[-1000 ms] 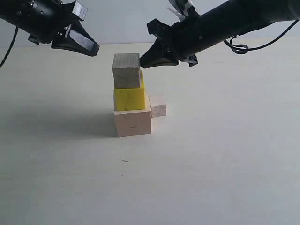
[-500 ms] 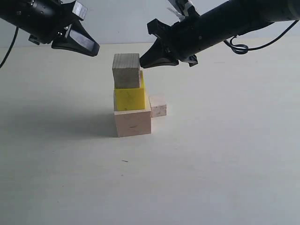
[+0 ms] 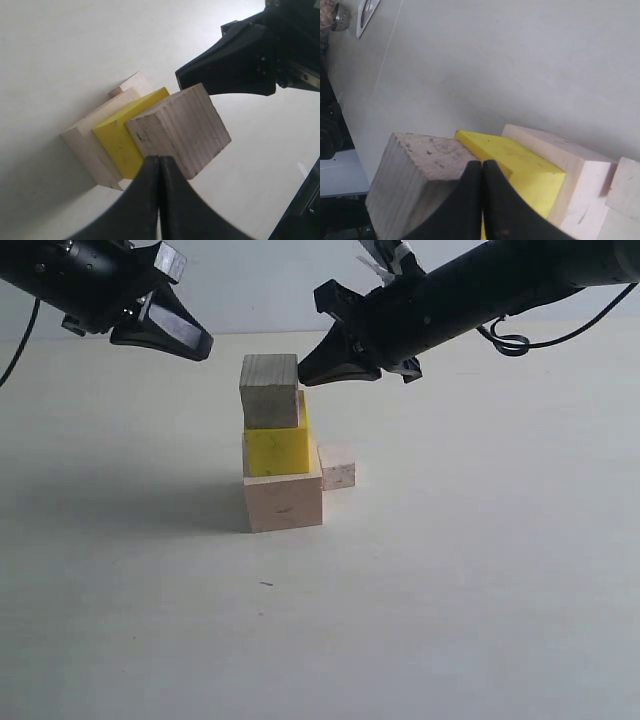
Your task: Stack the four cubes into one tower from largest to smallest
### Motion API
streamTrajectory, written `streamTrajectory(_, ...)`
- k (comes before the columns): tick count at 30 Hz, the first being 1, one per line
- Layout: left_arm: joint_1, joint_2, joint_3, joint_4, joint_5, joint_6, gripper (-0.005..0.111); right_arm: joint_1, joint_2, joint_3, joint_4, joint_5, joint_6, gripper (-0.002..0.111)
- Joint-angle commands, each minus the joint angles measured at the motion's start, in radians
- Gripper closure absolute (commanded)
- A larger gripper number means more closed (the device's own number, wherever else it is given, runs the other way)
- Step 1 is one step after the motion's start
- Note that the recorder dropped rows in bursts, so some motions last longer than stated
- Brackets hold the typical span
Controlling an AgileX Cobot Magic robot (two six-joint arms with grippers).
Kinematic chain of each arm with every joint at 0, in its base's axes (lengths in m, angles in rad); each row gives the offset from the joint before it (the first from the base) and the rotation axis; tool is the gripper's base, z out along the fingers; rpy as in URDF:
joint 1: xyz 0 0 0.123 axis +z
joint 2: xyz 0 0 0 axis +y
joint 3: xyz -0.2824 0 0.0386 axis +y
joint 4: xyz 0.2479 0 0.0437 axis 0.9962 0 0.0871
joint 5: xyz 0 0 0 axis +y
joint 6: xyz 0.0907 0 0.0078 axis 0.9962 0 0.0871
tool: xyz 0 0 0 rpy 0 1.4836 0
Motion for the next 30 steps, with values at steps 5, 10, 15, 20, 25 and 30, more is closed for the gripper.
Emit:
streamTrajectory(5, 0.0, -0.008, 0.001, -0.016, -0.004, 0.003, 0.107, -0.007, 0.001, -0.006, 0.011, 0.004, -0.006, 0.108)
streamTrajectory(10, 0.0, -0.008, 0.001, -0.016, -0.004, 0.003, 0.107, -0.007, 0.001, -0.006, 0.009, 0.002, -0.02, 0.108)
streamTrajectory(15, 0.0, -0.008, 0.001, -0.016, 0.002, 0.003, 0.107, -0.009, 0.001, -0.006, -0.008, -0.026, -0.027, 0.108)
streamTrajectory(20, 0.0, -0.008, 0.001, -0.016, 0.01, 0.003, 0.107, -0.009, 0.001, -0.006, -0.126, -0.077, 0.087, 0.108)
streamTrajectory(25, 0.0, -0.008, 0.001, -0.016, 0.01, 0.003, 0.107, -0.007, 0.001, -0.001, -0.149, -0.003, 0.139, 0.108)
streamTrajectory(30, 0.0, -0.008, 0.001, -0.016, 0.009, 0.008, 0.107, -0.007, 0.005, -0.001, -0.214, -0.013, 0.194, 0.108)
